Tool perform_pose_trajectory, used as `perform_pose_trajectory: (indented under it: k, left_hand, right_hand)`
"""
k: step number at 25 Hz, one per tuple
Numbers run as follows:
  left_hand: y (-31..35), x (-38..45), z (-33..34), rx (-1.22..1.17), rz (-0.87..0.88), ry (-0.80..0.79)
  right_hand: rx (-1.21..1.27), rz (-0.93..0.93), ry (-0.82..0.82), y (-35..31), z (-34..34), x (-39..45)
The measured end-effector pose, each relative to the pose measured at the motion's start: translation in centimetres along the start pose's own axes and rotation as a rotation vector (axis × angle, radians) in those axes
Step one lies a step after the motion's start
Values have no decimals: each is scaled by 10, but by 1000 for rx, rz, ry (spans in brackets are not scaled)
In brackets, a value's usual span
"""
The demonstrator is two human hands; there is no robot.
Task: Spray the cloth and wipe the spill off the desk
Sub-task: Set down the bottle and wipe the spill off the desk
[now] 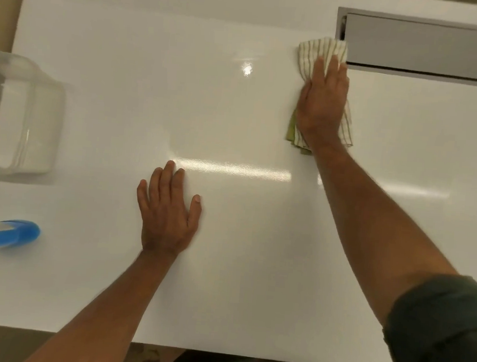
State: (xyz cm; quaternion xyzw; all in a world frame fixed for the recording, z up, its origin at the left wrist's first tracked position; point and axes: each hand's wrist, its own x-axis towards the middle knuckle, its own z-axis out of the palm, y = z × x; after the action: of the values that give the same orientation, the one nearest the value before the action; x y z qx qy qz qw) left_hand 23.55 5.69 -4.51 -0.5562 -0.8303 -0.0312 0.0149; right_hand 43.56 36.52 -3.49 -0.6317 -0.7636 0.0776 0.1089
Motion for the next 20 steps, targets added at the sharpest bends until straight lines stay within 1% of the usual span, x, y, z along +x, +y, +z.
perform_pose_trajectory:
  k: [2,4,6,7,9,10,11,13,15,18,20]
  left_hand:
    - [-1,0,2,-1,12,14]
    - [-1,1,3,-4,17,20]
    - [-1,0,3,-13,11,20]
    - [-1,0,2,-19,11,18]
    - [-1,1,1,-50,10,0]
    - [-2,2,-1,-62,12,-15]
    - [-2,2,-3,-63,18,-27]
    - [-3,-1,-3,-40,23,-27]
    - [-3,-1,-3,-39,20,-28]
    - [-3,-2,-4,-48,15,-34]
    - [-4,-2,-4,-61,13,-49]
  right_hand:
    - [25,-95,-27,-58,13,2]
    - [52,-198,-136,-118,23,-10]
    - [69,-371,-237,-167,30,-46]
    - [69,-472,-263,-180,32,-74]
    - [110,-623,-265,-179,30,-123]
    - [139,-657,-268,-165,28,-138]
    - [151,-652,-266,-144,24,-150]
    - [144,-580,-234,-97,12,-156]
    - [133,-432,-186,-40,-2,-150]
    - [71,-100,-67,71,-31,-145]
    - [-7,110,13,144,-51,-163]
